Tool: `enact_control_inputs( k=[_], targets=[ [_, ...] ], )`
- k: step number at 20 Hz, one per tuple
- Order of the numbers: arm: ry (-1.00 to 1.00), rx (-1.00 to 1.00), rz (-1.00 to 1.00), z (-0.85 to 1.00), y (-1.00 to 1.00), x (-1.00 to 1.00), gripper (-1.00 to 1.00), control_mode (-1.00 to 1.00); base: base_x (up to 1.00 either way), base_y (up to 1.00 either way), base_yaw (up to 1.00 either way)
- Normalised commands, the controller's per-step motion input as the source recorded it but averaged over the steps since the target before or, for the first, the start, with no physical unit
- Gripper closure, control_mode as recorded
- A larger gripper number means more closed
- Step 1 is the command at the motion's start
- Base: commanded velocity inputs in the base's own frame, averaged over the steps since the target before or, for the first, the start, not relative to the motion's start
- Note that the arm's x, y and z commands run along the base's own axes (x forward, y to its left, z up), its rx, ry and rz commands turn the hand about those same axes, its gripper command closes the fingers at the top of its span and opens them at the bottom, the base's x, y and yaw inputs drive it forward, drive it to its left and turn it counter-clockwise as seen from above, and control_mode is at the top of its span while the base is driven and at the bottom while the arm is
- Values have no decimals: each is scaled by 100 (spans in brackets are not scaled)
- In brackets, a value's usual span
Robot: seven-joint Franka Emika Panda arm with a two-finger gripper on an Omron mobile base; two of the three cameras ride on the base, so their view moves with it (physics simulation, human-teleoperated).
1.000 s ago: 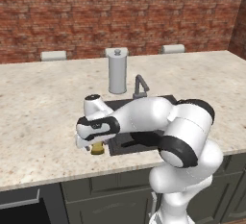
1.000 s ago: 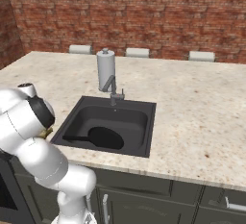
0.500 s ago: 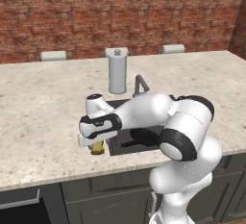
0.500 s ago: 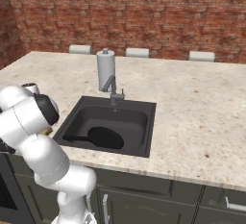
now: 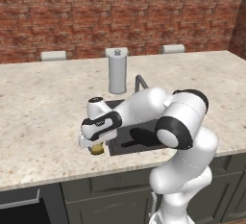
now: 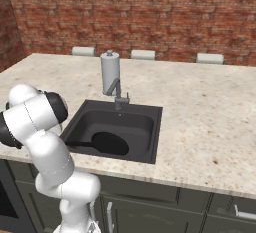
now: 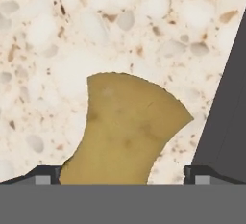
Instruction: Pick the pan and sponge and place them into the sink. Then turn on the water.
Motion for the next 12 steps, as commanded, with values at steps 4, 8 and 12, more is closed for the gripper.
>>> enact_control_inputs(
  k=[4, 8, 12],
  targets=[
    [0, 2, 0, -29, 0, 0, -100, -100, 0, 0, 0],
    [0, 0, -2, -13, 0, 2, -100, -100, 0, 0, 0],
    [0, 0, -3, -1, 0, 0, 100, -100, 0, 0, 0]
  ],
)
